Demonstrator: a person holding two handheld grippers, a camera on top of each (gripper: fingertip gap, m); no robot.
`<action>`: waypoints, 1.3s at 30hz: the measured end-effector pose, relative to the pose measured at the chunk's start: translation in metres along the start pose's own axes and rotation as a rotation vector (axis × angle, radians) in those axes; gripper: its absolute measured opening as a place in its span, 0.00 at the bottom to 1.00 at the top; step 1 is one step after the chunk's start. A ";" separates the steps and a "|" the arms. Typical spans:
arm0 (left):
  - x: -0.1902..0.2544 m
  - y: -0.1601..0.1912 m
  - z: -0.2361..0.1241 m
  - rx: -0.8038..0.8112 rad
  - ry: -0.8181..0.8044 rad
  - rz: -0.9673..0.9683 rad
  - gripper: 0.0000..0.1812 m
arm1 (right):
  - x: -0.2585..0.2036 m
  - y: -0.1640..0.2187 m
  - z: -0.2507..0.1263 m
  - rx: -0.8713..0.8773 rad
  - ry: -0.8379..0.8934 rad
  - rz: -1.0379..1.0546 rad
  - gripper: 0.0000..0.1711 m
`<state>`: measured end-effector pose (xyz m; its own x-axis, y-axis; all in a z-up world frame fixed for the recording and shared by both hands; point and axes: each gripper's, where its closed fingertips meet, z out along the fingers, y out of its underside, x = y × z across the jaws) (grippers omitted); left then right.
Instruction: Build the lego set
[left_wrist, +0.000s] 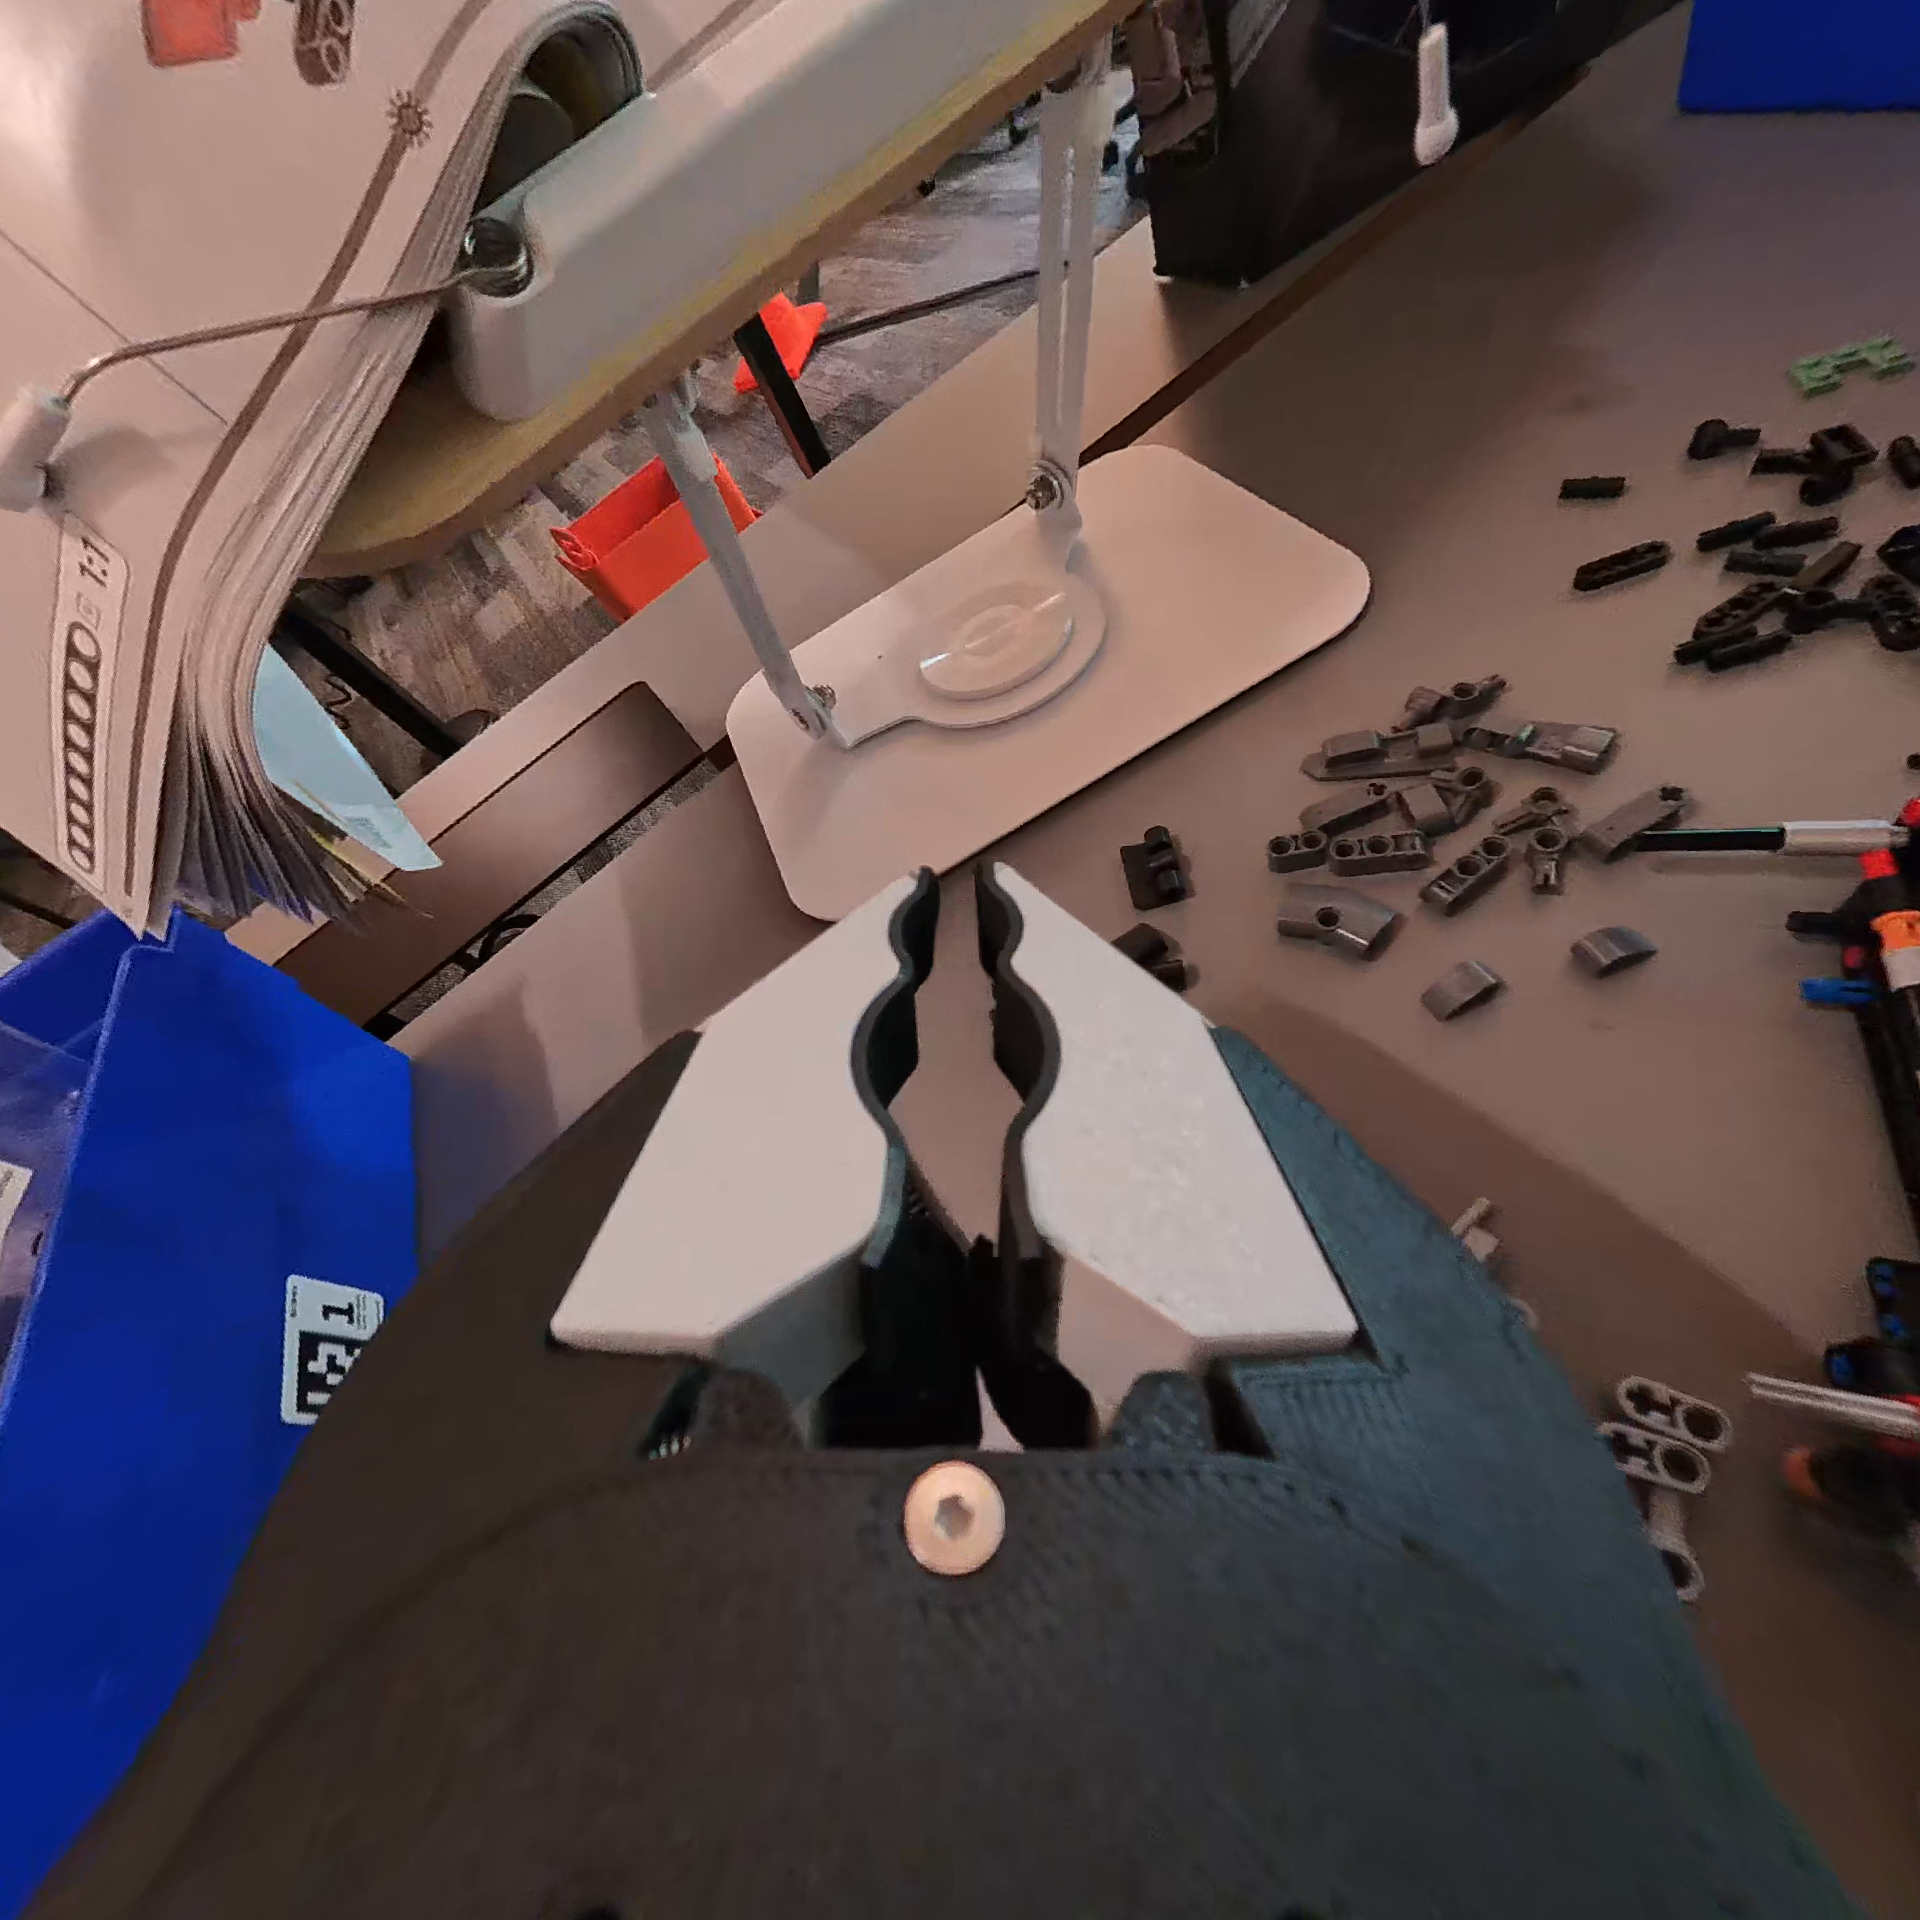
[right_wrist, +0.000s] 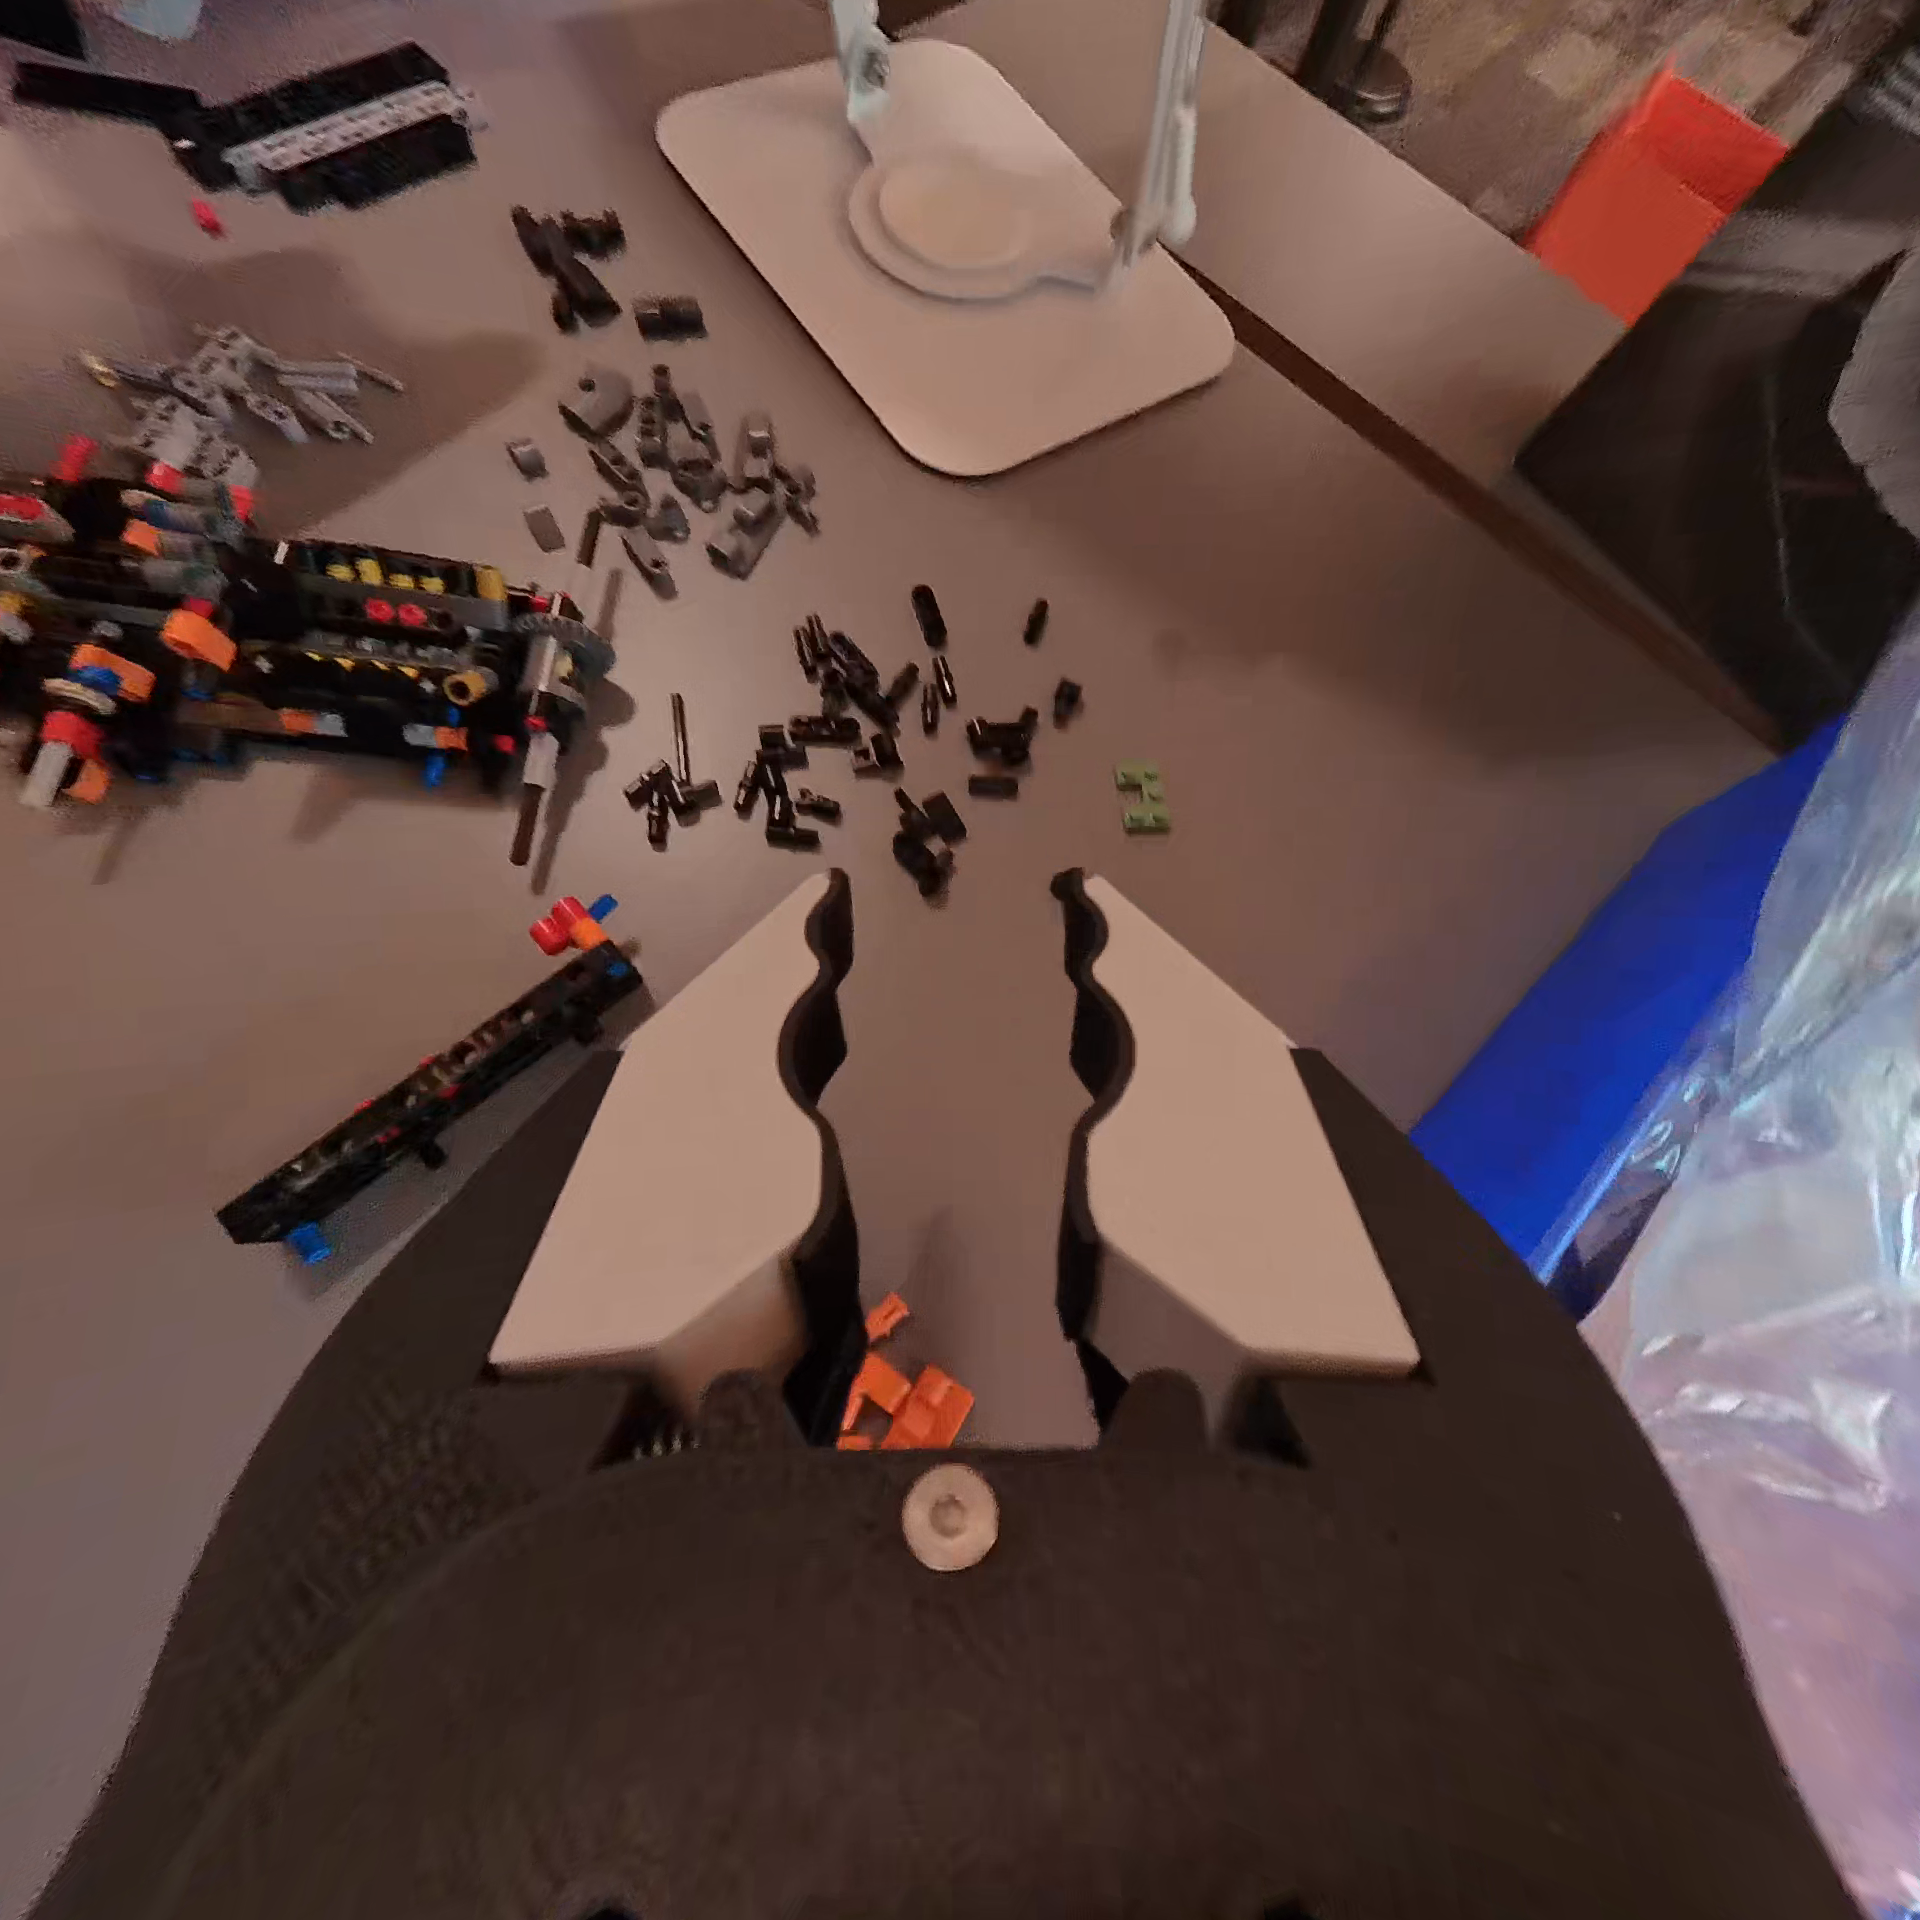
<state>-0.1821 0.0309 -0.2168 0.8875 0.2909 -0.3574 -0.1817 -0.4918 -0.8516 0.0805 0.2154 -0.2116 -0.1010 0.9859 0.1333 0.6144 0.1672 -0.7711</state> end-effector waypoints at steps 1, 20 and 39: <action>0.000 -0.001 0.001 0.001 -0.001 0.001 0.03 | 0.003 0.006 0.001 -0.007 0.013 0.013 0.27; 0.007 0.005 0.015 -0.056 -0.002 0.019 0.13 | 0.033 0.026 0.046 -0.104 0.330 -0.038 0.56; 0.010 0.024 0.024 -0.174 -0.002 0.029 0.26 | 0.005 0.002 0.071 -0.109 0.290 -0.086 0.58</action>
<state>-0.1877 0.0421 -0.2499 0.8820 0.2766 -0.3816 -0.1308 -0.6342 -0.7620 0.0254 0.2213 -0.2571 0.0609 0.9233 0.3793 0.6949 0.2336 -0.6801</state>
